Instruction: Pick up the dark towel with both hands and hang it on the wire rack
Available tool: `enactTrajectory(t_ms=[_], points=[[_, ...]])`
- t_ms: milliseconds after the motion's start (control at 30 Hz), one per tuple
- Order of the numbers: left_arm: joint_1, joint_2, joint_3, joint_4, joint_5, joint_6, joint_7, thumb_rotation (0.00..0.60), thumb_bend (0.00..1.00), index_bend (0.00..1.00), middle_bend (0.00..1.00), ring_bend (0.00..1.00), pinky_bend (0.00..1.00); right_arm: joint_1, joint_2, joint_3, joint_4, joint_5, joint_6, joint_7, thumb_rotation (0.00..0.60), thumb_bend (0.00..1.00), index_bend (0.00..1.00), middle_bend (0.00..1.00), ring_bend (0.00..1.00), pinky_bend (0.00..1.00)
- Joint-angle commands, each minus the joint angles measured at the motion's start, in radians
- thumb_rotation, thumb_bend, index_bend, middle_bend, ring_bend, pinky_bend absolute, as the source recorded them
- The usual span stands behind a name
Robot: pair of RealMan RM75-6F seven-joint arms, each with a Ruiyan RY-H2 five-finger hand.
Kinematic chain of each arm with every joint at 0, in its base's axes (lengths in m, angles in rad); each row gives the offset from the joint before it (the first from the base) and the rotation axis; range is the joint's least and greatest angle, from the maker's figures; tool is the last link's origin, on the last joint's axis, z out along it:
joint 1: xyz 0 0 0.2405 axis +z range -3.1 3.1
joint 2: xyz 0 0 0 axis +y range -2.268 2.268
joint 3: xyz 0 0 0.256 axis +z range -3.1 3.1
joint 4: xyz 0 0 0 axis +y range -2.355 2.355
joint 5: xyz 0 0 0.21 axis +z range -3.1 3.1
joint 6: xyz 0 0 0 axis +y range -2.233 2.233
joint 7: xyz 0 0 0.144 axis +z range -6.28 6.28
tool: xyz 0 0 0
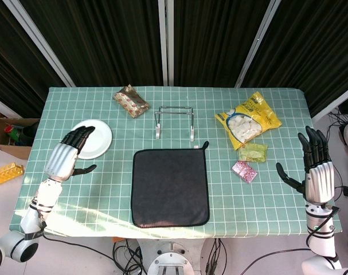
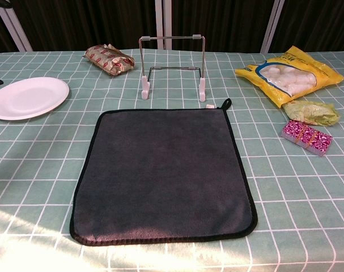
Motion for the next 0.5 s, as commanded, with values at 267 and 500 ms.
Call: enactTrajectory(t_ms=[267,500], points=[[0.0,-0.007,0.021,0.008,0.015,-0.006,-0.004,0.587,0.08,0.04,0.11,0.1,0.2,-0.014,0.004,-0.009,0.008,0.0,0.009,0.014,0.6,0.25,0.0,0.0,0.0,0.0],[0.025,0.008,0.065,-0.013,0.069,0.031,0.063,0.583,0.13,0.06,0.11,0.1,0.2,-0.029,0.005,-0.02,0.013,0.006,0.011,0.001,0.6,0.25,0.0,0.0,0.0,0.0]])
